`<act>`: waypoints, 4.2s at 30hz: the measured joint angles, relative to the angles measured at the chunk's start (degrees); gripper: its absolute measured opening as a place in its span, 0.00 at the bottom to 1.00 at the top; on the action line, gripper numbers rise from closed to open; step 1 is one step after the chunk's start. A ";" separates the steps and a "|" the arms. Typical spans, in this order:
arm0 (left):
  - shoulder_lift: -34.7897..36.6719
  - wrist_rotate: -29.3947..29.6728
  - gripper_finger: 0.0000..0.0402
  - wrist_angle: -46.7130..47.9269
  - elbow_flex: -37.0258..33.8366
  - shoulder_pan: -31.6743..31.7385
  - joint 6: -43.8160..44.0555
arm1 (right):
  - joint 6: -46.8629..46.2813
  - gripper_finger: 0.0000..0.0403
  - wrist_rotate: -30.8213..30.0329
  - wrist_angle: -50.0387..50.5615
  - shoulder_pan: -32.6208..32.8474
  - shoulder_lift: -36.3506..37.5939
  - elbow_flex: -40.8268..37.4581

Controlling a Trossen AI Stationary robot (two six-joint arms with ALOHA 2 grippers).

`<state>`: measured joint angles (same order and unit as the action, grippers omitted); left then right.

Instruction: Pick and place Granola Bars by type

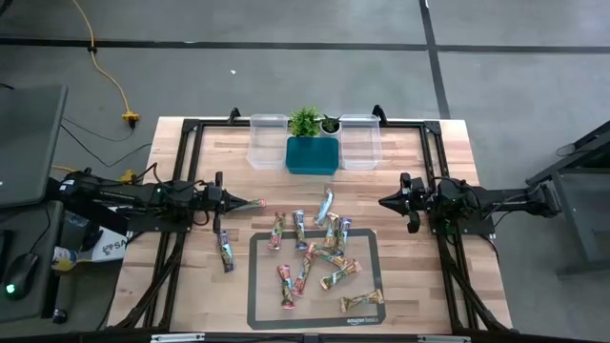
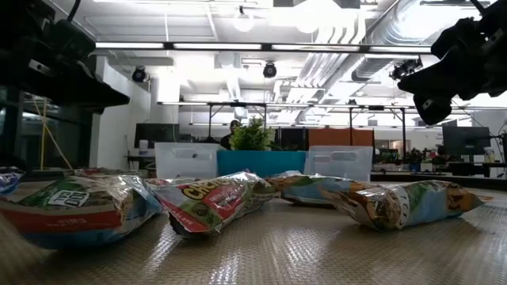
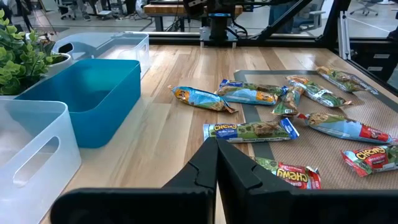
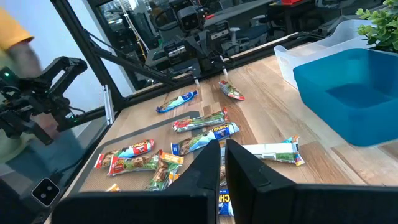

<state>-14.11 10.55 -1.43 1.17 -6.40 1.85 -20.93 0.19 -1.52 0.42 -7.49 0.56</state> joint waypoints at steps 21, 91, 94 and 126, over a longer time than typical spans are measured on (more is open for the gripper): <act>-0.02 0.02 0.00 0.00 0.02 0.00 0.00 | 0.00 0.02 0.00 0.02 -0.02 0.00 0.02; 0.00 0.02 0.00 -0.02 0.02 -0.01 0.00 | 8.34 0.17 -13.66 50.07 -0.02 -46.78 67.96; 0.00 0.01 0.00 -0.01 0.01 -0.01 0.00 | 1.61 0.17 -11.66 50.34 -0.02 -54.20 70.44; -0.02 0.02 0.00 -0.02 0.02 -0.02 0.00 | 54.25 0.19 -11.09 36.07 2.91 -96.83 71.60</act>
<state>-14.13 10.57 -1.45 1.19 -6.41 1.85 33.32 -10.90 34.55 3.34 -104.31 72.16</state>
